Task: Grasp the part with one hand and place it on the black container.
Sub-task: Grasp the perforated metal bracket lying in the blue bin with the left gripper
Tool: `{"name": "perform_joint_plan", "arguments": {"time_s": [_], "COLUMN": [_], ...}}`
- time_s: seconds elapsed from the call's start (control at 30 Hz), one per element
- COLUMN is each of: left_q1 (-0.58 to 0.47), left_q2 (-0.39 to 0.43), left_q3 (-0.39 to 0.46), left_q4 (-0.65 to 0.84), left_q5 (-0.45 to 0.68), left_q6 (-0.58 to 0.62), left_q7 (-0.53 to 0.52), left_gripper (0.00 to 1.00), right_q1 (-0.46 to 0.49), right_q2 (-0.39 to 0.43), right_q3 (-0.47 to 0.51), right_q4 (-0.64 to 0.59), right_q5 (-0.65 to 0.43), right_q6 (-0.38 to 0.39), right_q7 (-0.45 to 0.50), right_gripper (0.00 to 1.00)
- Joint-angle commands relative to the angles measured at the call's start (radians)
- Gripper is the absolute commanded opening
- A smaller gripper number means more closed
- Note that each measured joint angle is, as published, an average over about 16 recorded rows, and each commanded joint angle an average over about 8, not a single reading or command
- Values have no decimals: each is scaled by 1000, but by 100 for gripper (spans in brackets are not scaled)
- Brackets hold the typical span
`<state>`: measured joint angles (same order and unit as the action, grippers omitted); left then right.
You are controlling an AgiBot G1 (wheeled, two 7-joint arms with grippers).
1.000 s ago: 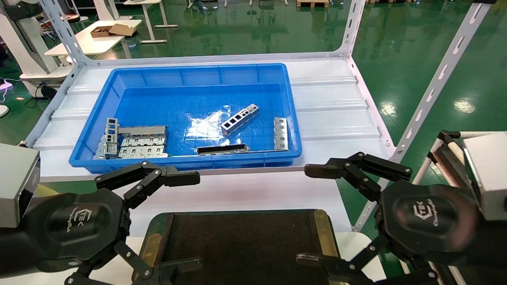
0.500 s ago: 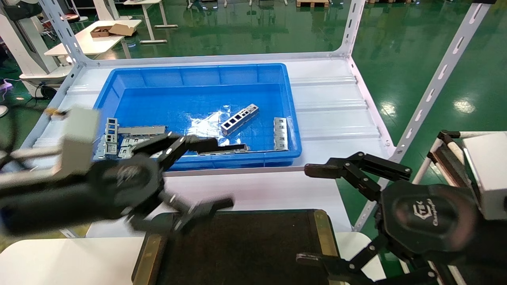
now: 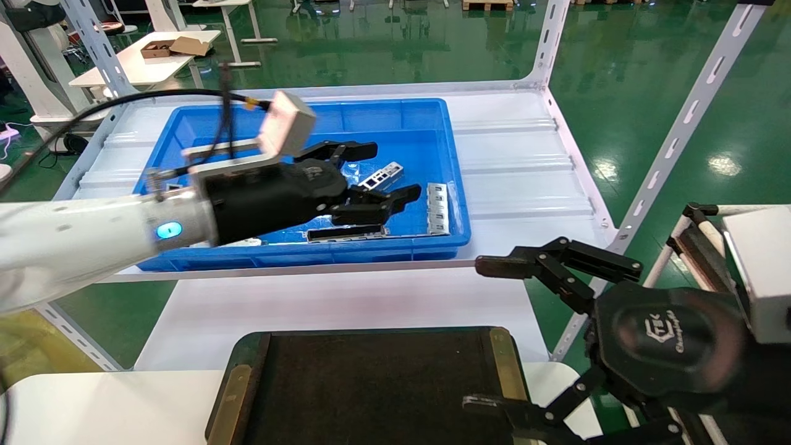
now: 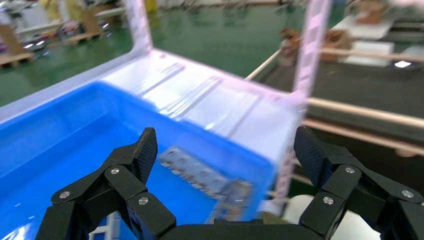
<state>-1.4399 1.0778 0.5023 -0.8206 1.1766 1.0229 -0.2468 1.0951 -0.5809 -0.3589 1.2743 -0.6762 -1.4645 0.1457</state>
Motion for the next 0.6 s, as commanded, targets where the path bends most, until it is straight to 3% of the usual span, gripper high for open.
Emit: {"name": "perform_joint_plan", "arguments": {"time_s": [0.03, 0.43, 0.47, 0.5, 0.6], "left_q1": [-33, -166, -171, -175, -179], "left_q2": [46, 261, 270, 276, 287], "left_q3": [19, 54, 57, 62, 81], "left_q4": [67, 481, 502, 519, 549], "left_q5": [41, 129, 129, 128, 119], "left_q6": [-39, -268, -281, -293, -323], "left_q7": [11, 142, 148, 152, 154], "left_gripper": [100, 100, 100, 93, 55], "right_q1": [0, 0, 0, 0, 0], "right_q2": [0, 0, 0, 0, 0], "right_q3": [0, 0, 0, 0, 0], "right_q4": [0, 0, 0, 0, 0], "right_q5": [0, 0, 0, 0, 0], "right_q6": [0, 0, 0, 0, 0], "right_q7": [0, 0, 0, 0, 0], "right_gripper": [100, 98, 86, 73, 36]}}
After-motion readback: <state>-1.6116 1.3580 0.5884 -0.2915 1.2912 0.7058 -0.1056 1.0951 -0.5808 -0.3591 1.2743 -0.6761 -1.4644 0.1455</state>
